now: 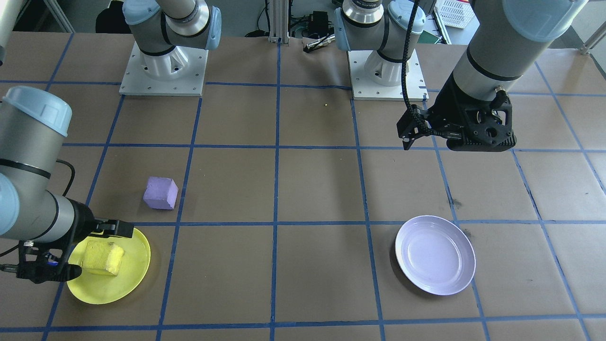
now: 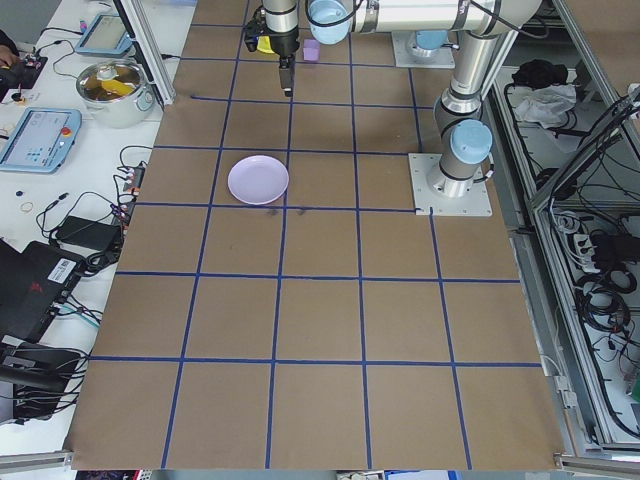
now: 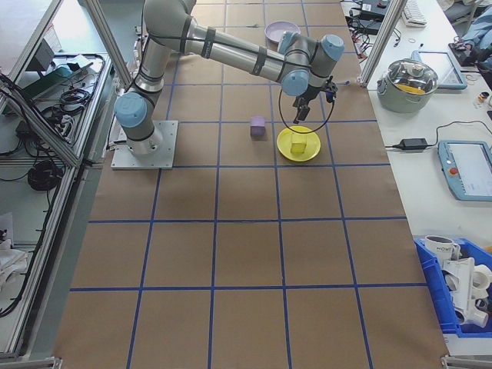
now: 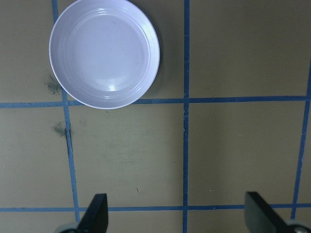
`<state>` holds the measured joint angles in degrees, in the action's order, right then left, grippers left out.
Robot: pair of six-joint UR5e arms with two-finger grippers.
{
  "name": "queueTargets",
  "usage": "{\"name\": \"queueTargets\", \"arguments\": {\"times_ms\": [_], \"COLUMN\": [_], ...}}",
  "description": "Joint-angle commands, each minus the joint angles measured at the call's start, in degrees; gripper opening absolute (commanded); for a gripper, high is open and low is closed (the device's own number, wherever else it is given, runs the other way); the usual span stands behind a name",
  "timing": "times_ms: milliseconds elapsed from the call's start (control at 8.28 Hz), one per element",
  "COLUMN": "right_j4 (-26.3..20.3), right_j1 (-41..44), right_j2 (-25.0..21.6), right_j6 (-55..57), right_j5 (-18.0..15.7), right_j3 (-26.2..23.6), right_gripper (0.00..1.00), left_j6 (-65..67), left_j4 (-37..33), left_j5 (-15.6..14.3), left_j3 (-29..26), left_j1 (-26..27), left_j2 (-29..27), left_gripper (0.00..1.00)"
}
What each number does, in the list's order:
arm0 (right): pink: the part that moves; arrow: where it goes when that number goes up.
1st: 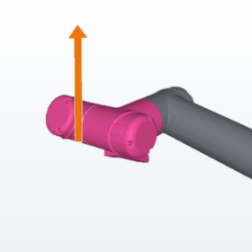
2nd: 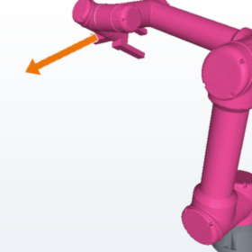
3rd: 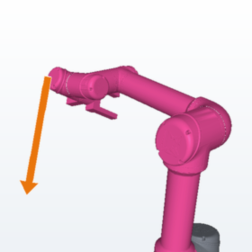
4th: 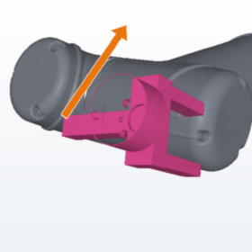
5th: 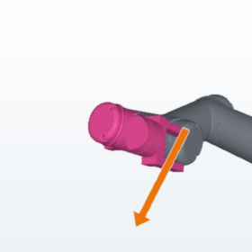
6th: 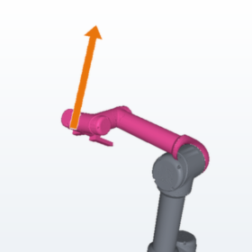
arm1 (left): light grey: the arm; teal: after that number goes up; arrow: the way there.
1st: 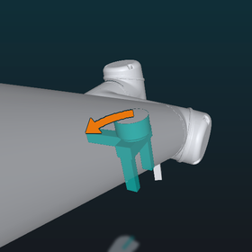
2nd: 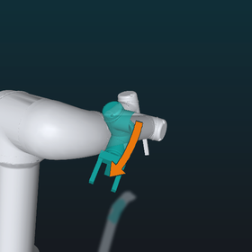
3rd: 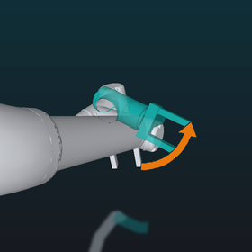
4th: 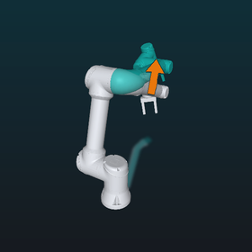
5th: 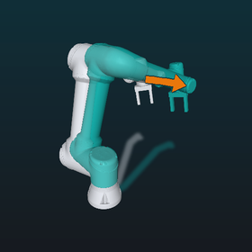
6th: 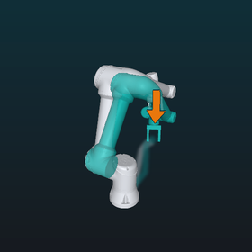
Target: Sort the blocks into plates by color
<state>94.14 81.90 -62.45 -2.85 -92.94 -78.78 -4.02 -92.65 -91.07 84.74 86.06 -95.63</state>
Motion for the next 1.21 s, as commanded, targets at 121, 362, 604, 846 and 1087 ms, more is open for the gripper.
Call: {"name": "queueTargets", "arguments": {"times_ms": [121,362,604,846,1087], "right_j4": [-0.03,8.99,13.7,13.97,13.7], "right_j1": [4.15,4.32,4.24,4.15,4.06], "right_j2": [-5.82,-7.6,-8.04,-8.13,-8.04], "right_j6": [4.86,4.61,4.52,4.69,4.69], "right_j5": [1.17,2.06,1.09,1.0,1.0], "right_j3": [-10.12,-18.64,-24.03,-25.63,-28.25], "right_gripper": [1.0,1.0,1.0,1.0,1.0], "left_j6": [-0.02,0.07,0.07,-0.72,-0.55], "left_j4": [0.02,-0.07,0.11,0.19,2.2], "left_j5": [0.1,0.1,0.19,0.01,-0.08], "left_j3": [-0.27,-0.45,-0.44,0.16,-0.36], "left_j1": [-0.01,-0.01,-0.01,-0.01,-0.01], "left_j2": [-0.26,-0.43,-0.78,-0.26,0.35], "left_gripper": [1.0,1.0,1.0,1.0,1.0]}}
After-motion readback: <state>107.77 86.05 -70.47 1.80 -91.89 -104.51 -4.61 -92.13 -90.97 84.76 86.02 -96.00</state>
